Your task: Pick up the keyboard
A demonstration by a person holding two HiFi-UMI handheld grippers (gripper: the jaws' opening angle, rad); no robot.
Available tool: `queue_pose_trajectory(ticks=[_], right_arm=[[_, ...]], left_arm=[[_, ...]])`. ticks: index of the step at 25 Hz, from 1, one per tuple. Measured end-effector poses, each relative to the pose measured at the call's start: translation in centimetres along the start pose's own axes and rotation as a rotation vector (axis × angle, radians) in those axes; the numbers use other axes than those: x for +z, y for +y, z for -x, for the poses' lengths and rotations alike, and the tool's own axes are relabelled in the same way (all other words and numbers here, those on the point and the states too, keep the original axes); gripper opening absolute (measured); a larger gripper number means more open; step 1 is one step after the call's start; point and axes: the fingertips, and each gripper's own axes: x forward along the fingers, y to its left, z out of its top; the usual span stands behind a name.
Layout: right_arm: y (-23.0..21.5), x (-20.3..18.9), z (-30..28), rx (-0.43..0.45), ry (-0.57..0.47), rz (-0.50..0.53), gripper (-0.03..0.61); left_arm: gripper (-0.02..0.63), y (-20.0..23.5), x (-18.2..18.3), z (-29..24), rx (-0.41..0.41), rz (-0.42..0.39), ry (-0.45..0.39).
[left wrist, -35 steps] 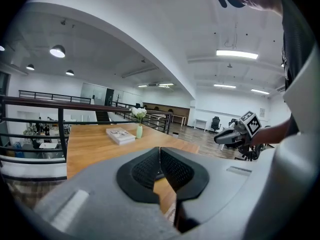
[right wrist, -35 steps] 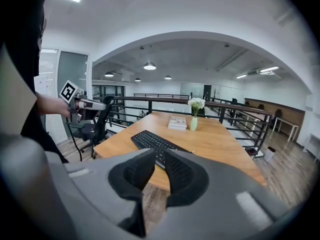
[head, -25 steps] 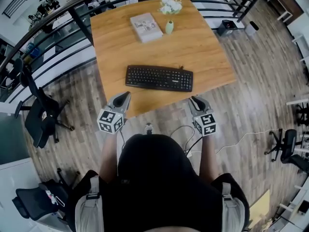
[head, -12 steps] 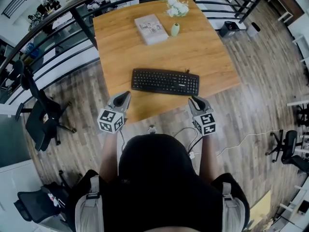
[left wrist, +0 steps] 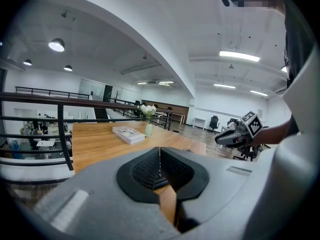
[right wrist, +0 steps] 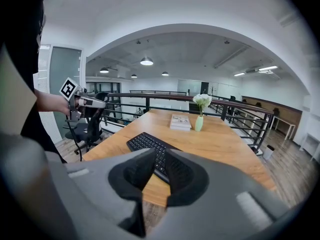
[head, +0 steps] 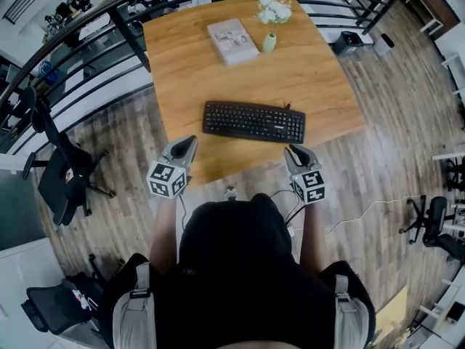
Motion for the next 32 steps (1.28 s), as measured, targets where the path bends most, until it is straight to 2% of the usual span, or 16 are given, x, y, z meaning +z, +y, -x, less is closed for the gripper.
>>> queue_pose_trajectory(ticks=[9, 14, 22, 32], right_arm=[[-0.7, -1.0, 0.7, -0.016, 0.008, -0.029, 0.066], [-1.0, -1.0, -0.1, -0.009, 0.010, -0.023, 0.066], [-4.0, -1.6, -1.1, -0.018, 0.025, -0.044, 0.066], [-7.4, -1.8, -3.7, -0.001, 0.060, -0.065, 0.066]], left_arm=[[0.015, -0.7, -0.5, -0.1, -0.010, -0.007, 0.020], [0.015, 0.6, -0.5, -0.3, 0.015, 0.008, 0.020], [0.015, 0.4, -0.1, -3.1, 0.016, -0.004, 0.033], [0.015, 1.5, 0.3, -7.3, 0.021, 0.040, 0.058]])
